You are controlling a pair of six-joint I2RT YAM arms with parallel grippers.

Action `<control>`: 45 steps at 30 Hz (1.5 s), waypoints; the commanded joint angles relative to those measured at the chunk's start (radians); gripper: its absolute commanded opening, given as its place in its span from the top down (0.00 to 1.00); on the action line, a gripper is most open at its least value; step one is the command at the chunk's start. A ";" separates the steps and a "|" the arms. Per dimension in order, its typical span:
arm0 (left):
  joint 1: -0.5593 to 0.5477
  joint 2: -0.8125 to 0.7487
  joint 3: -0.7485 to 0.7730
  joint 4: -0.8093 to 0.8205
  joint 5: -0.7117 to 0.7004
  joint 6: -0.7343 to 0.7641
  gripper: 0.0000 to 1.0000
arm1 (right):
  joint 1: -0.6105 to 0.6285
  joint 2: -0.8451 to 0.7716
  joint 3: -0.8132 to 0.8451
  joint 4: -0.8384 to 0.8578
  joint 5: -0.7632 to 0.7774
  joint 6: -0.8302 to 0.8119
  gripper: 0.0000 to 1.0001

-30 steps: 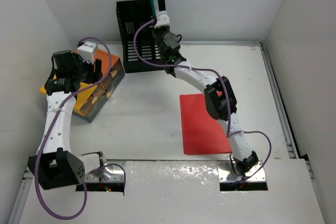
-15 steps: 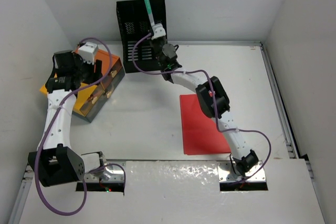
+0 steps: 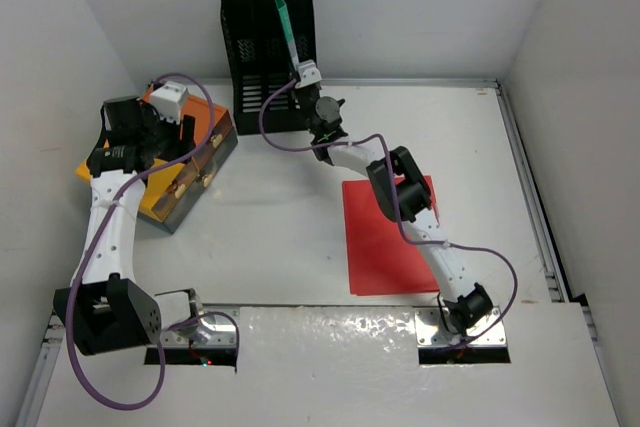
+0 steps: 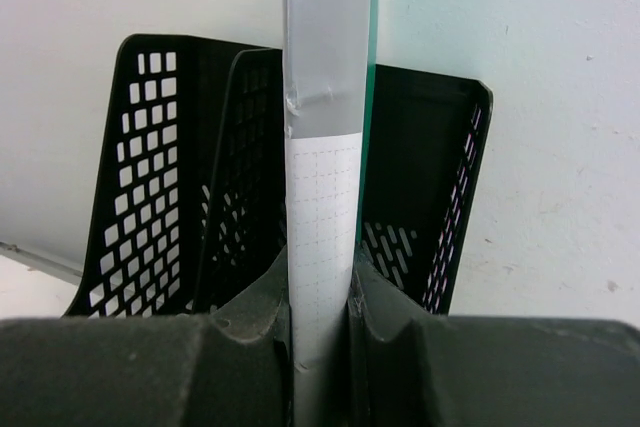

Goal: Organize the desk

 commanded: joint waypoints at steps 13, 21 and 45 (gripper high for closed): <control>0.012 -0.008 0.005 0.012 0.026 0.016 0.43 | -0.029 0.005 -0.057 -0.019 -0.020 0.091 0.62; 0.010 -0.007 -0.004 0.013 0.036 0.019 0.43 | -0.058 -0.156 -0.146 -0.106 -0.164 0.203 0.50; 0.012 -0.015 -0.003 0.007 0.046 0.031 0.43 | -0.057 -0.061 0.236 -0.328 -0.131 0.141 0.88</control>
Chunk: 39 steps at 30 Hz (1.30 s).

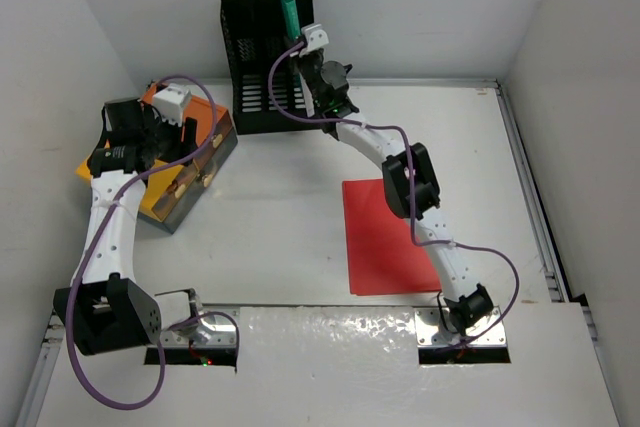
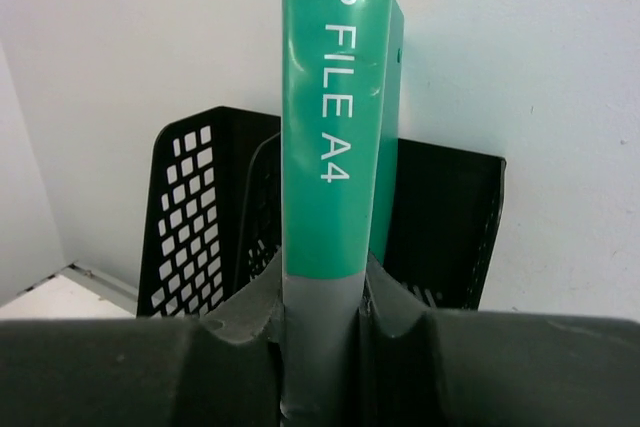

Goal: Organize the desk

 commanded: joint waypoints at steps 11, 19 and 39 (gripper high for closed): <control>0.012 -0.015 0.004 0.020 0.019 0.011 0.43 | 0.028 -0.076 -0.036 0.191 0.054 -0.069 1.00; 0.012 -0.016 0.007 0.011 0.017 0.017 0.43 | 0.090 -0.147 -0.138 0.368 0.119 -0.178 1.00; 0.012 -0.028 0.006 -0.001 0.008 0.023 0.43 | 0.025 0.054 0.091 0.342 0.225 -0.069 1.00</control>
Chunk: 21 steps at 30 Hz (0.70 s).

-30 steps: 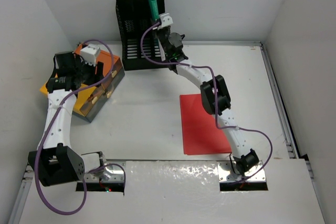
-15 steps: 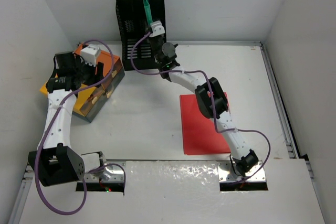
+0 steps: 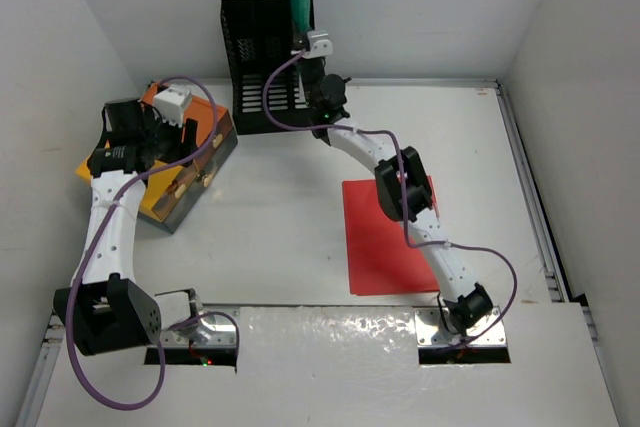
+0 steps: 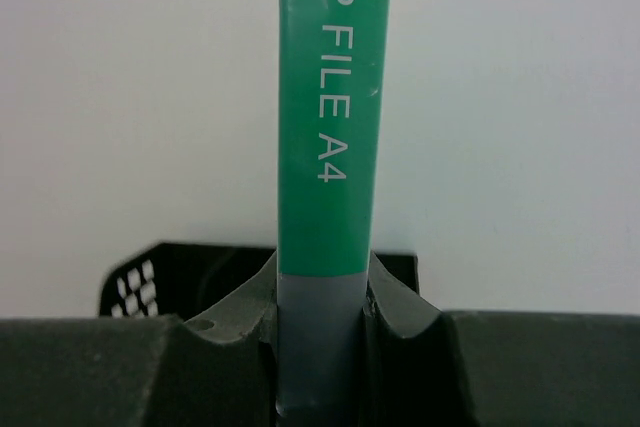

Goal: Organize the desk

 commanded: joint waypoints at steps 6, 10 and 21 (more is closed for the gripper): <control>0.012 -0.025 -0.001 0.013 0.013 0.013 0.43 | -0.026 0.083 0.046 0.052 -0.009 0.041 1.00; 0.012 -0.025 -0.004 0.011 0.017 0.017 0.43 | -0.028 0.105 -0.004 0.087 -0.057 -0.028 1.00; 0.012 -0.017 -0.001 0.009 0.026 0.020 0.43 | 0.020 -0.015 -0.383 0.257 0.070 -0.055 1.00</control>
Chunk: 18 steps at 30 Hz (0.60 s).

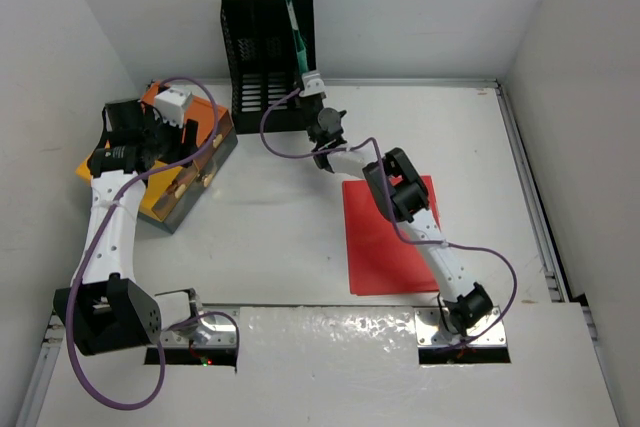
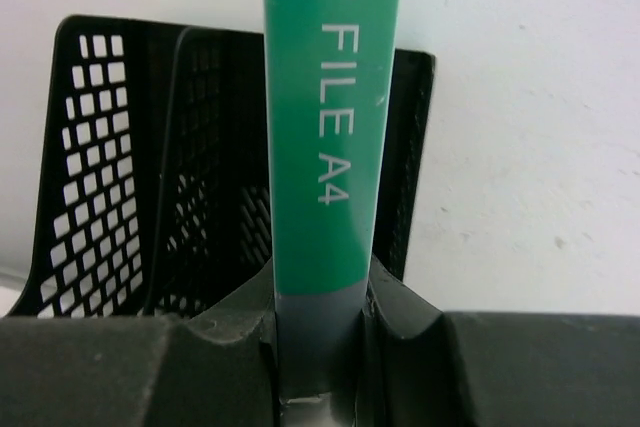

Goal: Organize the desk

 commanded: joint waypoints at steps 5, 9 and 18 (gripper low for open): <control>0.010 -0.026 0.000 0.010 0.033 0.009 0.43 | 0.019 -0.164 -0.220 0.152 0.148 -0.072 1.00; 0.012 -0.030 0.000 0.010 0.038 0.009 0.43 | 0.011 -0.234 -0.342 0.174 0.153 -0.045 1.00; 0.012 -0.027 0.003 0.007 0.043 0.010 0.43 | -0.044 -0.376 -0.453 0.001 0.139 0.079 1.00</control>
